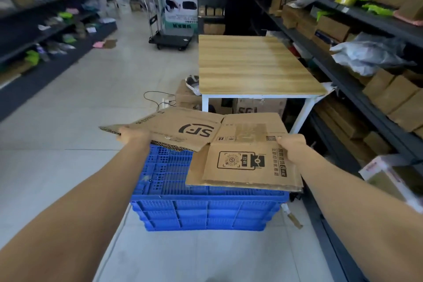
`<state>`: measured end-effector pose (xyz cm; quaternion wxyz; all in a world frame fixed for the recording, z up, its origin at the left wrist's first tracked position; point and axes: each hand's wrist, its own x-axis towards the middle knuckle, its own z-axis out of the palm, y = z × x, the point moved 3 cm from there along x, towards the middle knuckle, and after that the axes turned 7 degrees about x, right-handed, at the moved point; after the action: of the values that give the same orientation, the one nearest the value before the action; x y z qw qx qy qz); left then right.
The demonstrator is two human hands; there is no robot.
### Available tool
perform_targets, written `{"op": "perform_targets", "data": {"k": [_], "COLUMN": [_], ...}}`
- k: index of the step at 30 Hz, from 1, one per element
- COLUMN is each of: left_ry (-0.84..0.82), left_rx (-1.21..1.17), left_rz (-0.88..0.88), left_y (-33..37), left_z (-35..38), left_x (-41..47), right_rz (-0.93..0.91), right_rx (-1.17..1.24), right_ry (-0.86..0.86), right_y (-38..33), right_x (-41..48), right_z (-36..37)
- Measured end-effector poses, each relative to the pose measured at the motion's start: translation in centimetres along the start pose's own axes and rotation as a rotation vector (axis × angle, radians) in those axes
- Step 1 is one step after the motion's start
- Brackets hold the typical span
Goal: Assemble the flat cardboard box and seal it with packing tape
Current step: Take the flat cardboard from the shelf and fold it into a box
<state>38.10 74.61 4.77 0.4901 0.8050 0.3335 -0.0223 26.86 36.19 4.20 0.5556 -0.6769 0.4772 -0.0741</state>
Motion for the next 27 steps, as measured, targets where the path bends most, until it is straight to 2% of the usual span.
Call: {"op": "perform_targets", "data": {"k": [8, 11, 14, 16, 19, 20, 22, 26, 27], "left_ry": [0.054, 0.071, 0.218, 0.240, 0.311, 0.335, 0.320, 0.339, 0.330], "left_rx": [-0.059, -0.179, -0.372, -0.465, -0.668, -0.676, -0.487, -0.486, -0.399], "left_rz": [-0.142, -0.198, -0.358, -0.310, -0.416, -0.422, -0.378, -0.431, -0.412], "left_y": [-1.0, -1.2, -1.5, -1.4, -2.0, -2.3, -2.9, -2.1, -1.6], "left_z": [1.7, 2.7, 3.8, 4.7, 6.7, 7.2, 8.2, 8.9, 8.9], "left_x": [2.9, 4.7, 5.1, 5.2, 5.1, 5.0, 4.5, 4.1, 4.2], "right_rz": [0.045, 0.062, 0.061, 0.051, 0.041, 0.061, 0.127, 0.093, 0.079], "right_rx": [-0.156, -0.265, -0.401, -0.455, -0.507, -0.541, -0.528, -0.547, -0.553], "right_ry": [-0.155, -0.261, -0.338, -0.373, -0.413, -0.428, -0.429, -0.419, -0.421], "right_y": [-1.7, -2.6, -3.4, -3.7, -3.8, -3.7, -3.5, -4.9, -5.3], "right_x": [4.1, 5.9, 7.8, 9.2, 10.7, 11.2, 11.9, 13.0, 13.3], "right_z": [4.0, 5.0, 5.7, 5.9, 6.0, 6.1, 6.1, 6.5, 6.5]}}
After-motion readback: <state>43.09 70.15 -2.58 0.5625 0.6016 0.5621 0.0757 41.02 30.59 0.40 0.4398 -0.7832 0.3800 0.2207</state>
